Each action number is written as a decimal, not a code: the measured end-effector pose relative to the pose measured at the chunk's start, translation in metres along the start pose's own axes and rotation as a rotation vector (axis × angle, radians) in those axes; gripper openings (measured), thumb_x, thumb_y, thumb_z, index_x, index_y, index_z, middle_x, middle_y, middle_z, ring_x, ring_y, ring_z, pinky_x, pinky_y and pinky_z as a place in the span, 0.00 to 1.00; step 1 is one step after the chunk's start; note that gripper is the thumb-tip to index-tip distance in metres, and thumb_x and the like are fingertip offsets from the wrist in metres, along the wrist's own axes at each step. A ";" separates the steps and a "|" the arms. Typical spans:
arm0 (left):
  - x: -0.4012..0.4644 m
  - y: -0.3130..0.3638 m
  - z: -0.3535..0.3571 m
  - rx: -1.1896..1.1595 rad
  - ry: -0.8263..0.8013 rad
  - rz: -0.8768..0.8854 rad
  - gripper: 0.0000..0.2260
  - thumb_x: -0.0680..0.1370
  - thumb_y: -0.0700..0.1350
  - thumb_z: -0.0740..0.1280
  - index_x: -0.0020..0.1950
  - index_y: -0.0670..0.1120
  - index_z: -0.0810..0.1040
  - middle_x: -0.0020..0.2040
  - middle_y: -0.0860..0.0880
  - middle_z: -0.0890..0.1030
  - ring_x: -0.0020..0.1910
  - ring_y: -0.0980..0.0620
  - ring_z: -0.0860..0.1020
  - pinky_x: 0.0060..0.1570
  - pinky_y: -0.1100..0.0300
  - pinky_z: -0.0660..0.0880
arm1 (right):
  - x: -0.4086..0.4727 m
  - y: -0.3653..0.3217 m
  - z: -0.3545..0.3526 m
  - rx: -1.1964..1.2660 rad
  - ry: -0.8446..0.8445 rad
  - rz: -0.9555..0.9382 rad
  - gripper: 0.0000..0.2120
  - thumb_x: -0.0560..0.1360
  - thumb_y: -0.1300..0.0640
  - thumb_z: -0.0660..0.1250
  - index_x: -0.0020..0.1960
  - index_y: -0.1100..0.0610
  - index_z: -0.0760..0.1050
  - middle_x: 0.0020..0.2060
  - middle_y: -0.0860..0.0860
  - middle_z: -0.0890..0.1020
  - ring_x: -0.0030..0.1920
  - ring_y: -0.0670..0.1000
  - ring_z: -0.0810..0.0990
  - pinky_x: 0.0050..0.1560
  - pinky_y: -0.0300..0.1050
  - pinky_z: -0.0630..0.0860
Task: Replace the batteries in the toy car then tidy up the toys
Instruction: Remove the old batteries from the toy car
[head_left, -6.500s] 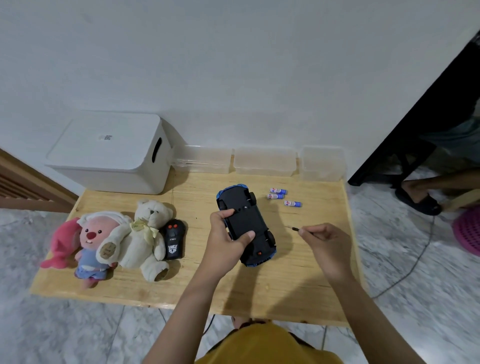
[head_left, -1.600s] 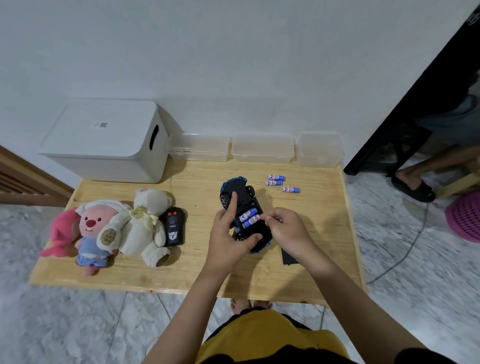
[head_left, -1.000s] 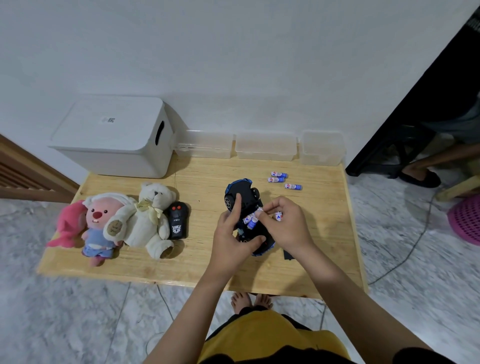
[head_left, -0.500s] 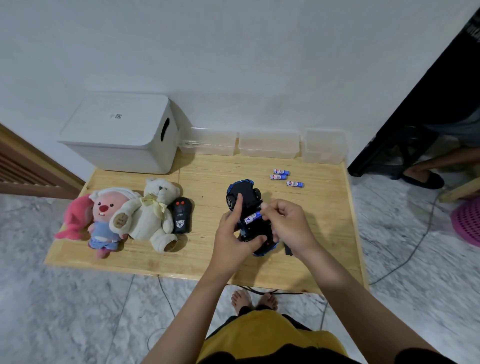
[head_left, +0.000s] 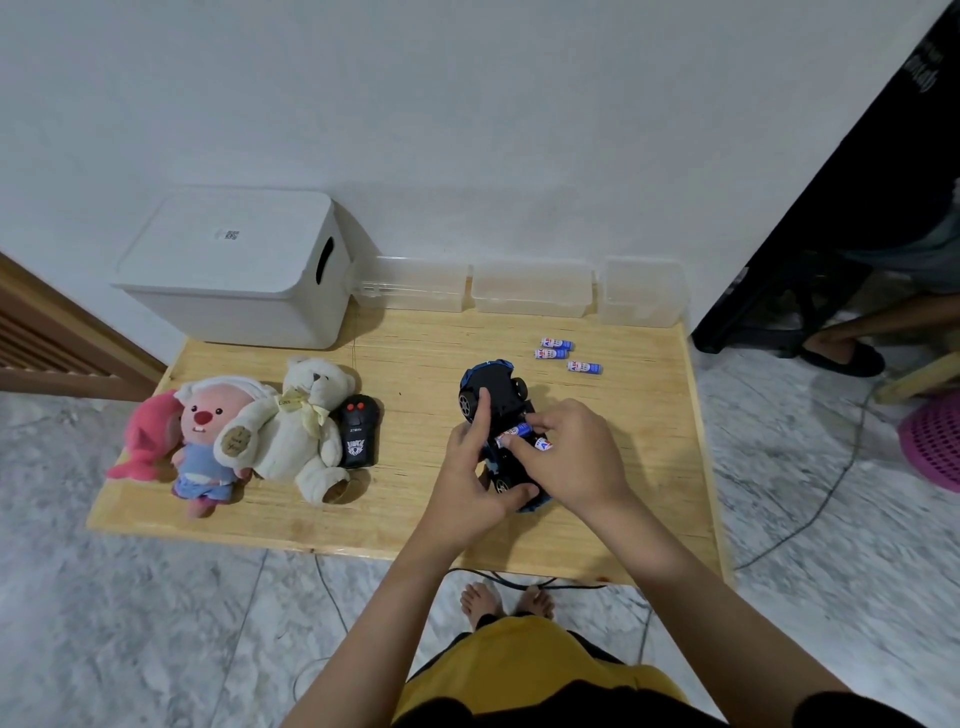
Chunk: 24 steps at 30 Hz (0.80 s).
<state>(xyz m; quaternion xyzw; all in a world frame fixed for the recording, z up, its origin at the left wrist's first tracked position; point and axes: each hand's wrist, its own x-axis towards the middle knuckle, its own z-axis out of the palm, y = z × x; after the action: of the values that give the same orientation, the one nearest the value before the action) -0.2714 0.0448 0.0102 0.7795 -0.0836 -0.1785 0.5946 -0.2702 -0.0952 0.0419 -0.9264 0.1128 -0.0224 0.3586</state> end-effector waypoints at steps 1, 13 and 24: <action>0.001 -0.001 0.000 0.004 -0.003 0.003 0.51 0.66 0.42 0.77 0.73 0.69 0.47 0.62 0.53 0.68 0.65 0.52 0.70 0.61 0.61 0.73 | 0.000 0.000 0.000 -0.026 -0.001 -0.012 0.17 0.69 0.45 0.72 0.50 0.56 0.83 0.43 0.52 0.80 0.46 0.50 0.78 0.34 0.38 0.69; 0.012 -0.004 -0.002 0.006 -0.004 0.004 0.56 0.61 0.45 0.81 0.74 0.68 0.46 0.62 0.55 0.66 0.63 0.54 0.71 0.62 0.55 0.73 | 0.015 -0.003 -0.004 -0.053 -0.106 0.016 0.14 0.68 0.45 0.71 0.37 0.56 0.82 0.29 0.52 0.81 0.36 0.51 0.82 0.32 0.49 0.79; 0.026 -0.004 -0.005 -0.004 0.033 0.035 0.55 0.60 0.40 0.82 0.75 0.65 0.50 0.60 0.52 0.68 0.60 0.53 0.73 0.53 0.66 0.75 | 0.026 -0.009 -0.006 -0.101 -0.123 0.037 0.18 0.68 0.46 0.68 0.30 0.60 0.73 0.25 0.51 0.71 0.28 0.49 0.68 0.24 0.41 0.56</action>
<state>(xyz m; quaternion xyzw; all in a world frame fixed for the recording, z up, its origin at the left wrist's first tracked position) -0.2459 0.0415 0.0023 0.7797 -0.0870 -0.1553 0.6003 -0.2434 -0.0983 0.0511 -0.9407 0.1085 0.0469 0.3179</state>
